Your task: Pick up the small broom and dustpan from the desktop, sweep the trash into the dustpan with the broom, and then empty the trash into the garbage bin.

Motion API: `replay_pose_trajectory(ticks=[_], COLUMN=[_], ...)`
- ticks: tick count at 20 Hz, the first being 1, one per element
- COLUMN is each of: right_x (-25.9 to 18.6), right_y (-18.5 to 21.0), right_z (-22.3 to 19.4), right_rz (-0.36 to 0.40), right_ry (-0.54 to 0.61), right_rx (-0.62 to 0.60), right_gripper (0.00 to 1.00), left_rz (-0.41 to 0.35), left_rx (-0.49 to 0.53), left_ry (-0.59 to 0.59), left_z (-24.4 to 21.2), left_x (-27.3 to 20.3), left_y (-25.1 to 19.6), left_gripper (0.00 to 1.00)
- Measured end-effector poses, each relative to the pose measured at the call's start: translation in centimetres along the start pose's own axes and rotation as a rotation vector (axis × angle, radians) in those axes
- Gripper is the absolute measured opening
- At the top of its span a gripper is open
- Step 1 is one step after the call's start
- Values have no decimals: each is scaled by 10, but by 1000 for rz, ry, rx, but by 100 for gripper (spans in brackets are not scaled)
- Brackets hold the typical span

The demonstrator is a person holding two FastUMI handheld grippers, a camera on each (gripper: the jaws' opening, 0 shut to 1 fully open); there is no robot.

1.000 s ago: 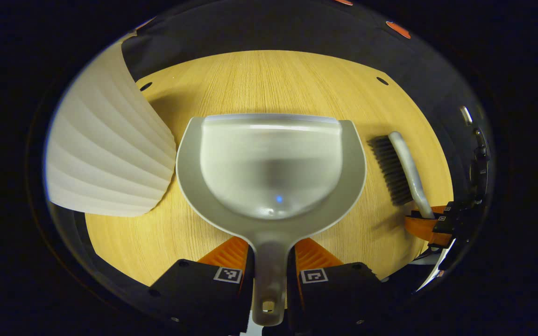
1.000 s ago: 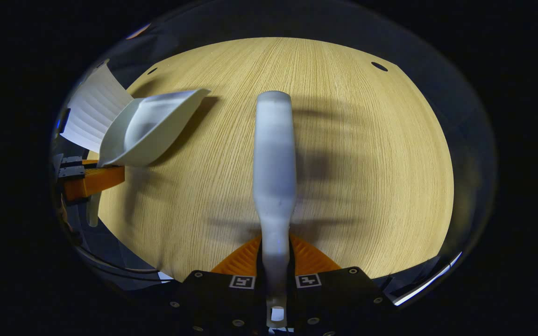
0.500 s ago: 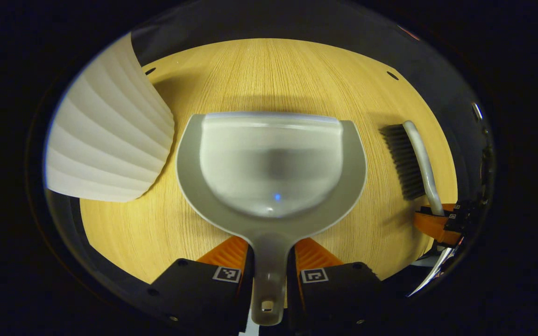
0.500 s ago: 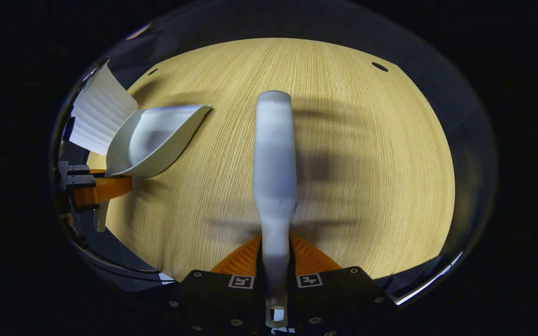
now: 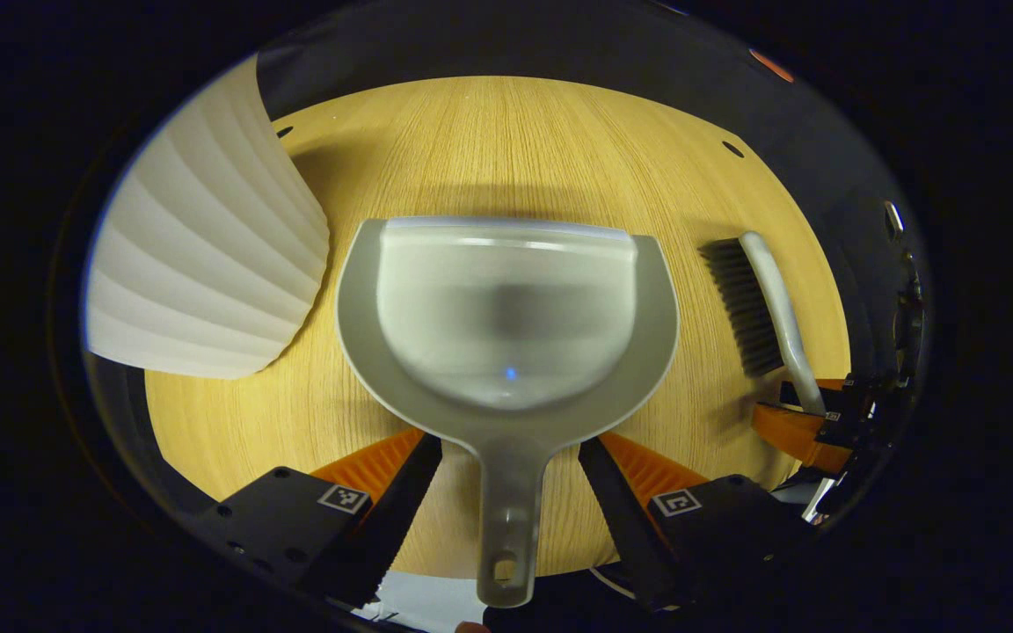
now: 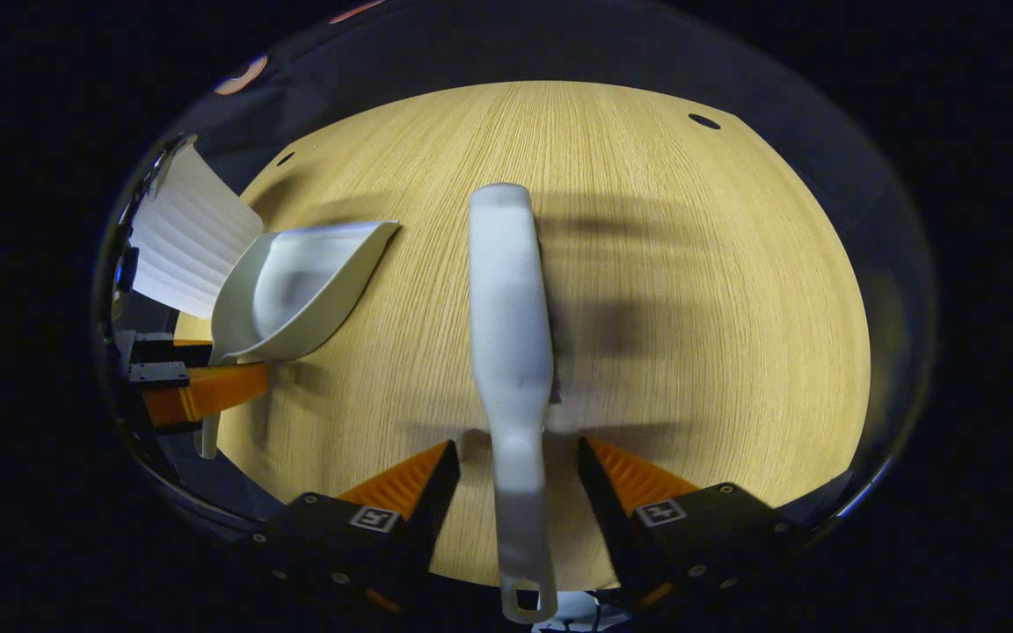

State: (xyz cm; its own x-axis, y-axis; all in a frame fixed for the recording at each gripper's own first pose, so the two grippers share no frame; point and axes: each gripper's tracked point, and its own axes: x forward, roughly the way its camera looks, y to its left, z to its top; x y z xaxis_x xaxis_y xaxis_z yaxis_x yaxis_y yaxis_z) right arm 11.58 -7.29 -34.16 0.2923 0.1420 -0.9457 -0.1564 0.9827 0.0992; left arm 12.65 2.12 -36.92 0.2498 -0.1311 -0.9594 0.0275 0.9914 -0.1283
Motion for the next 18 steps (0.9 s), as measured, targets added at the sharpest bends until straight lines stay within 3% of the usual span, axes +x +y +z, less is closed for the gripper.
replay_pose_trajectory(ticks=[2, 5, 9, 15, 17, 18], right_x=[1, -23, -83, -205, -228, -237], right_y=[-1, 2, 0, 22, 28, 20], right_z=[8, 22, 59, 119, 126, 118], right_rz=[4, 21, 20, 61, 59, 60], right_ry=[-39, -132, -302, -710, -853, -907], right_rx=[7, 32, 59, 52, 29, 19], right_gripper=[97, 97, 97, 97, 96, 96], left_rz=[-15, -3, -4, -22, -19, -13], left_rx=[-14, -2, 87, 69, 68, 63], left_ry=[-19, -90, -225, -580, -719, -787], left_z=[4, 13, 36, 85, 103, 115], left_x=[1, -1, -14, -87, -118, -111], left_y=[0, 2, 6, -11, -16, -18], left_gripper=[100, 100, 100, 99, 99, 99])
